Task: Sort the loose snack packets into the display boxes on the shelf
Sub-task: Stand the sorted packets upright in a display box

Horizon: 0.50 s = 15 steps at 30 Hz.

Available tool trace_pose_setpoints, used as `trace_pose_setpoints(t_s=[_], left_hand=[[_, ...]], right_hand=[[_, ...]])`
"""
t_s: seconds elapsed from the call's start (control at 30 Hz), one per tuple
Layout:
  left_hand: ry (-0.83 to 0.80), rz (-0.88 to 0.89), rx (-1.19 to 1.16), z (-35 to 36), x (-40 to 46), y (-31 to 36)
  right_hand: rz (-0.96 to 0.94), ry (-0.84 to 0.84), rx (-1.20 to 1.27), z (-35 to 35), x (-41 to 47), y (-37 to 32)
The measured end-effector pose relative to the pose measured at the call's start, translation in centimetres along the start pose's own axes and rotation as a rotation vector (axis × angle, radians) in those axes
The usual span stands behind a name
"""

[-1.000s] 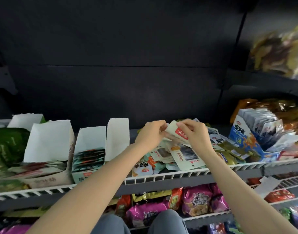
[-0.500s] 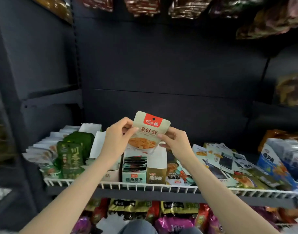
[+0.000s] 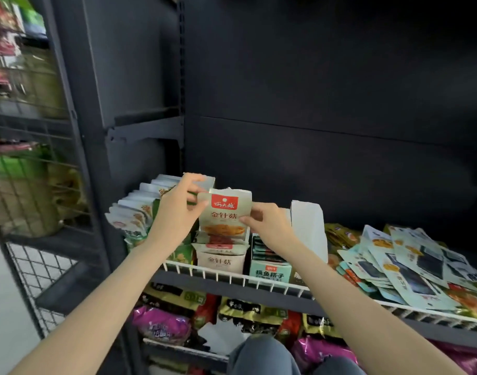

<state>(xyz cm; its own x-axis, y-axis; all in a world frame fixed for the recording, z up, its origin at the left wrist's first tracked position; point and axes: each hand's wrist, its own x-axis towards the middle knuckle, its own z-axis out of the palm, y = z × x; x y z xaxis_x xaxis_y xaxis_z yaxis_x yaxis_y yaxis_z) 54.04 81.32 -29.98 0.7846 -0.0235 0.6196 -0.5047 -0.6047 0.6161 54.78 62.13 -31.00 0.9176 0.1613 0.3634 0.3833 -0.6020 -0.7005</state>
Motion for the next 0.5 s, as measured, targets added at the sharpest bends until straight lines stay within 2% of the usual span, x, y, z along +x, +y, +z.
trace_pose_setpoints(t_s=[0.1, 0.23, 0.37, 0.5], left_hand=[[-0.136, 0.058, 0.138, 0.1, -0.2, -1.1], [-0.286, 0.124, 0.380, 0.4, -0.4, -1.3], [-0.308, 0.103, 0.385, 0.9, -0.7, -0.3], [-0.321, 0.076, 0.296, 2.4, -1.0, 1.3]], right_hand=[[0.002, -0.074, -0.151, 0.2, 0.3, 0.3], [-0.017, -0.074, -0.157, 0.1, 0.4, 0.5], [-0.011, -0.170, -0.138, -0.3, 0.1, 0.5], [0.004, -0.060, -0.074, -2.5, -1.1, 1.5]])
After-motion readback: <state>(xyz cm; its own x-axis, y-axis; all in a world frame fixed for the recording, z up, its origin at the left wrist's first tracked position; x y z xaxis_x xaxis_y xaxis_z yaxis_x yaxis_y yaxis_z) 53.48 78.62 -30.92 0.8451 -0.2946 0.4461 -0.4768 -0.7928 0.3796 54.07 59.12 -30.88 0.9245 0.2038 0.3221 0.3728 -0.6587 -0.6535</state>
